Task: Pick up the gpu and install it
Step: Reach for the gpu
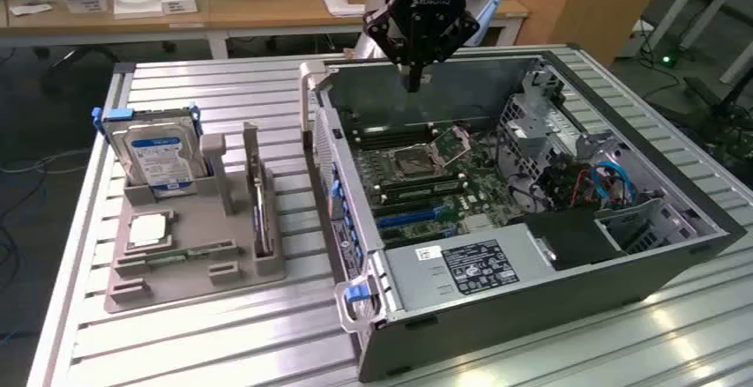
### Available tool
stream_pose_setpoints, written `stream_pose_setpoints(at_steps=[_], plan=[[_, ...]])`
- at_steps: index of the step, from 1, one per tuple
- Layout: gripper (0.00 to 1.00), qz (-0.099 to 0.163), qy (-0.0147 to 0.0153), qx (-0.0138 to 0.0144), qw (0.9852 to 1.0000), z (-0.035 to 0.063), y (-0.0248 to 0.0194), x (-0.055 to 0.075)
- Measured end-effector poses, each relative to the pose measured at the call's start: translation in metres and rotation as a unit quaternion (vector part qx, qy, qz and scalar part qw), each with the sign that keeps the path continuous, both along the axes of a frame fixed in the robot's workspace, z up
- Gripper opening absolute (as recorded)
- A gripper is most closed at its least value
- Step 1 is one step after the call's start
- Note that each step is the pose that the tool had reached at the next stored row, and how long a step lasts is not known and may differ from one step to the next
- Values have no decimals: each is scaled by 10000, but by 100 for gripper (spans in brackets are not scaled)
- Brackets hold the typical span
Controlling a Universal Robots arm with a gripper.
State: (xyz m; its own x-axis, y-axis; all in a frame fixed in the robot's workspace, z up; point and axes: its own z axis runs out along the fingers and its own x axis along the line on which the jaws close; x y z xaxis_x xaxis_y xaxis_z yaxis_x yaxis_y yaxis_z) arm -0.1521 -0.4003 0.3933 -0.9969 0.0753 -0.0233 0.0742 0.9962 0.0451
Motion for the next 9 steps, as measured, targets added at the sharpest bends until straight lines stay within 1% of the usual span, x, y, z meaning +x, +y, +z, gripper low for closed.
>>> stream_pose_setpoints(at_steps=[9], plan=[[10,0,0,0,10000,0,0,-2]])
